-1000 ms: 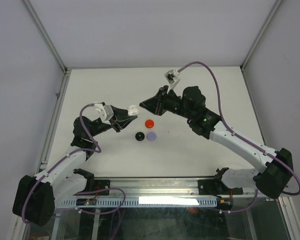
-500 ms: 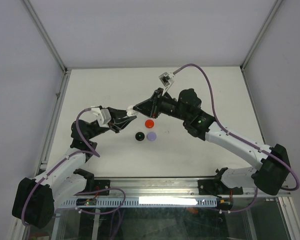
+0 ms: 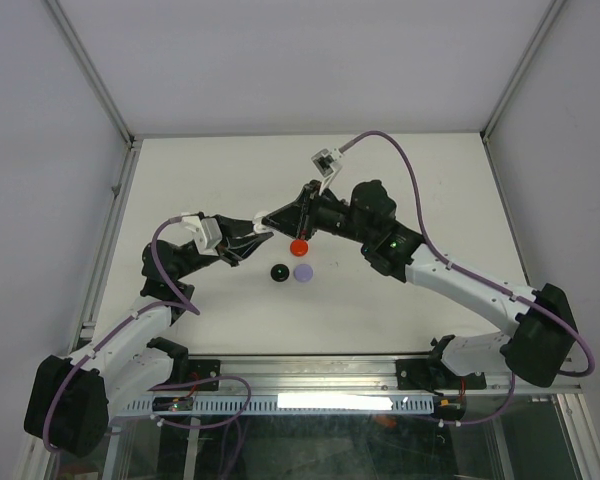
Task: Insert the wireless bluetooth earbuds into the charging case
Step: Place the earbud in the charging case.
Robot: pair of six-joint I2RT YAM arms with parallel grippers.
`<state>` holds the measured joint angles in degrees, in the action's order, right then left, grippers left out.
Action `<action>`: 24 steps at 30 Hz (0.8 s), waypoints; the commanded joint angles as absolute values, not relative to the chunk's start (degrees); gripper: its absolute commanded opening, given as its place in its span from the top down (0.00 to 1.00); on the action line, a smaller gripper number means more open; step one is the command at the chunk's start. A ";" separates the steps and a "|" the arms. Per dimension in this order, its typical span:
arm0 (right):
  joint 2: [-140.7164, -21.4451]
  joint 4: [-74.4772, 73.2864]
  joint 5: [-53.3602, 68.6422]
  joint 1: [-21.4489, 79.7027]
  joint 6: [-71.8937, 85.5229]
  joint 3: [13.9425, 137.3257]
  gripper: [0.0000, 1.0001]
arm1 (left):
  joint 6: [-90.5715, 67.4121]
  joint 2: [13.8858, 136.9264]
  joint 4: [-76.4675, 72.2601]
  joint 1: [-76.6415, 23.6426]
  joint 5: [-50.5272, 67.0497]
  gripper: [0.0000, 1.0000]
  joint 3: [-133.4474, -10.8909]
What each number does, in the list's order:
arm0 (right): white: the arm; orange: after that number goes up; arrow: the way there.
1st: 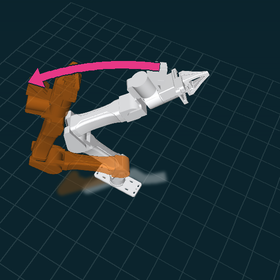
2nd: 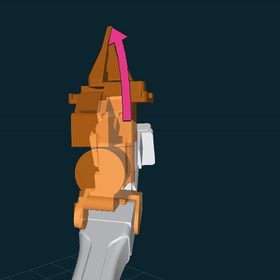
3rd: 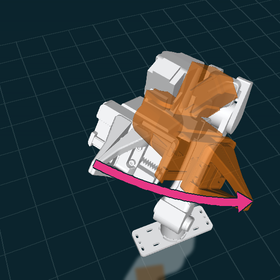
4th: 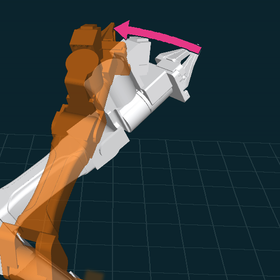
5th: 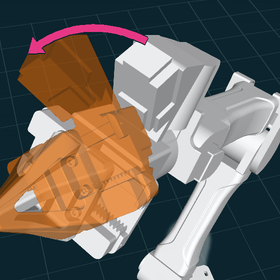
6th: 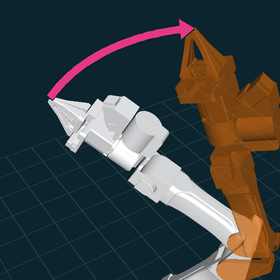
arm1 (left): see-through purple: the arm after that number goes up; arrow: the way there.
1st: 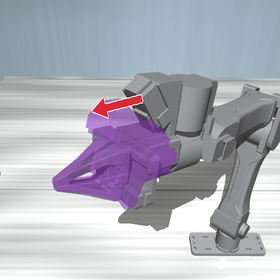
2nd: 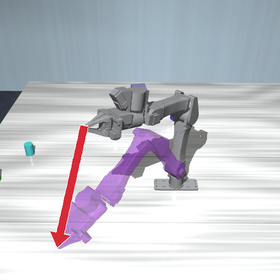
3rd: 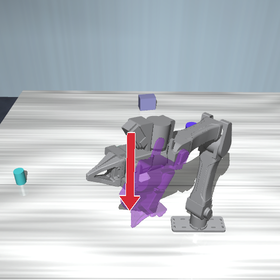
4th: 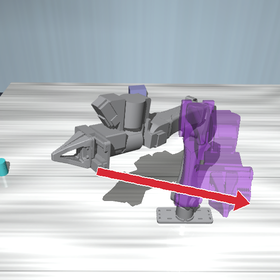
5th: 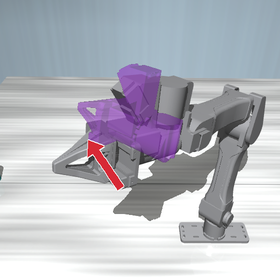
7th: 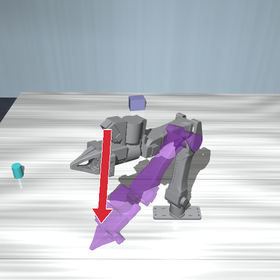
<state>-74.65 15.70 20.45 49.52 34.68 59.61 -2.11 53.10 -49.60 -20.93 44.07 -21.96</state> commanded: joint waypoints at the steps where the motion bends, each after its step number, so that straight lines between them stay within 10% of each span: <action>1: -74.40 19.73 20.46 50.01 35.29 59.51 0.95 | -1.56 51.95 -53.70 -20.67 45.16 0.97 -21.62; 24: -73.89 14.42 9.64 52.43 35.53 58.90 0.80 | -3.08 52.03 -54.77 -20.68 42.57 0.97 -21.18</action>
<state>-74.76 15.20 14.98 51.53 35.16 58.57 -2.74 52.99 -51.13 -20.93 43.59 -21.58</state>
